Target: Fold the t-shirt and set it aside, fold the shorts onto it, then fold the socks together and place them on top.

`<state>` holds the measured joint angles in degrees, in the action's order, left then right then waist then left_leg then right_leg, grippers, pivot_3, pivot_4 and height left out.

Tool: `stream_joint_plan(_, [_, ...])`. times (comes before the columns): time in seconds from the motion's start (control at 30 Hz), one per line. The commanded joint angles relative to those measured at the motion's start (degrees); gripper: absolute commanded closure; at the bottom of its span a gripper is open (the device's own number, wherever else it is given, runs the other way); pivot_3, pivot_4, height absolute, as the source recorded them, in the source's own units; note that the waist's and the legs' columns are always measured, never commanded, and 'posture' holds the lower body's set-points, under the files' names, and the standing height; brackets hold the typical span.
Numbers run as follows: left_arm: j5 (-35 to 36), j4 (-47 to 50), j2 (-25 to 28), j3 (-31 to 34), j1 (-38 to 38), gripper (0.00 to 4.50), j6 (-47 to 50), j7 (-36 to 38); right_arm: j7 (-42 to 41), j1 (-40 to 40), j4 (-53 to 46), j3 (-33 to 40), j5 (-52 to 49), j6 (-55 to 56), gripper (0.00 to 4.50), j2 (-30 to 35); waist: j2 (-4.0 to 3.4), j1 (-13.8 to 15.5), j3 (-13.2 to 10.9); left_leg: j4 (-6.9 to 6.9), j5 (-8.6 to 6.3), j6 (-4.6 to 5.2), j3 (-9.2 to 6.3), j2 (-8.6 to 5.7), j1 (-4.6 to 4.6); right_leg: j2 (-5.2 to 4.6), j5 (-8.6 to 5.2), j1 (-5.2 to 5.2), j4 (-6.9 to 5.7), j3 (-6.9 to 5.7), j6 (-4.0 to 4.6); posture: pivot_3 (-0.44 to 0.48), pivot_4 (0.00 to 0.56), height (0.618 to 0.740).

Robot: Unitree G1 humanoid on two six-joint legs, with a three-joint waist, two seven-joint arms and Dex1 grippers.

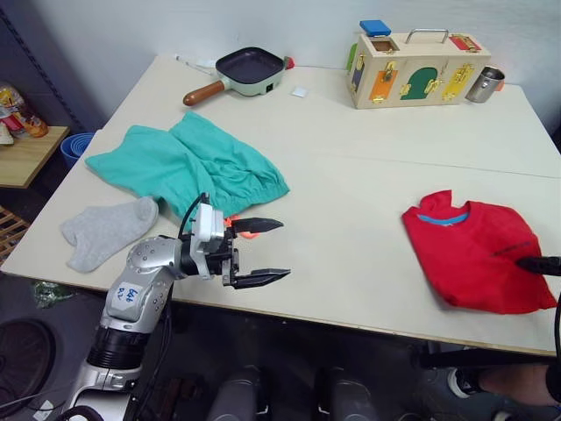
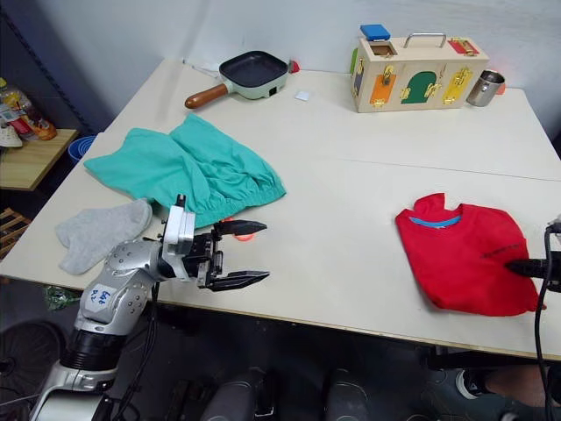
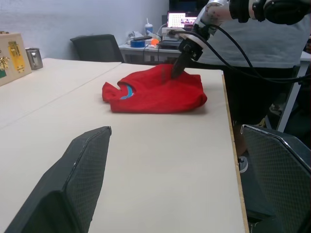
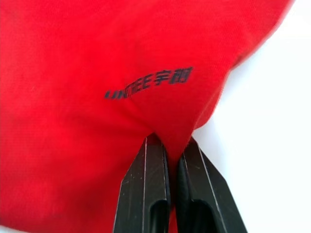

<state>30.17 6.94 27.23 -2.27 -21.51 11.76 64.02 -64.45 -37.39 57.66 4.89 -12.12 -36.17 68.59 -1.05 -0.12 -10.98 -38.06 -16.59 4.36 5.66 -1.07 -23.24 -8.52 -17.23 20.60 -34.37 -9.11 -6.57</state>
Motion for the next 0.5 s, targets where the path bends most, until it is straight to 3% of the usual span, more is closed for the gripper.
stream_joint_plan(0.03, [0.13,0.08,0.6,0.78,-0.76,0.0,-0.85,0.82,1.27,-2.89,2.73,0.03,2.32,2.12,4.48,-0.38,-0.01,-0.02,0.0,0.0,0.0,-0.01,-0.01,0.0,0.0,0.0,0.0,0.0,0.05,0.0,0.0,0.0,0.15,0.74])
stream_joint_plan(0.2, [0.2,0.62,2.0,1.84,-0.6,0.0,-0.73,0.83,-6.86,-6.38,0.69,-3.59,3.61,-6.87,4.48,-0.62,-0.1,-0.03,-0.04,0.0,0.01,0.0,-0.02,0.01,-0.02,0.0,0.0,0.0,0.1,0.0,0.0,0.0,0.15,0.74])
stream_joint_plan(0.33, [0.59,1.77,3.98,2.76,1.16,0.0,-0.09,0.83,-10.27,-4.31,-2.46,-4.88,4.83,-6.98,3.42,1.99,-0.14,0.05,-0.03,0.0,0.01,0.0,-0.04,0.02,-0.02,0.0,0.0,0.0,0.0,-0.02,0.01,0.0,0.15,0.74])
stream_joint_plan(0.5, [0.64,3.28,6.9,4.73,4.64,0.0,0.53,0.64,-12.35,3.01,-7.91,-2.76,5.32,1.78,1.63,8.17,-0.3,0.51,-0.1,0.03,-0.02,-0.01,-0.09,-0.05,-0.06,-0.06,0.0,0.02,0.03,-0.03,0.0,0.0,0.15,0.74])
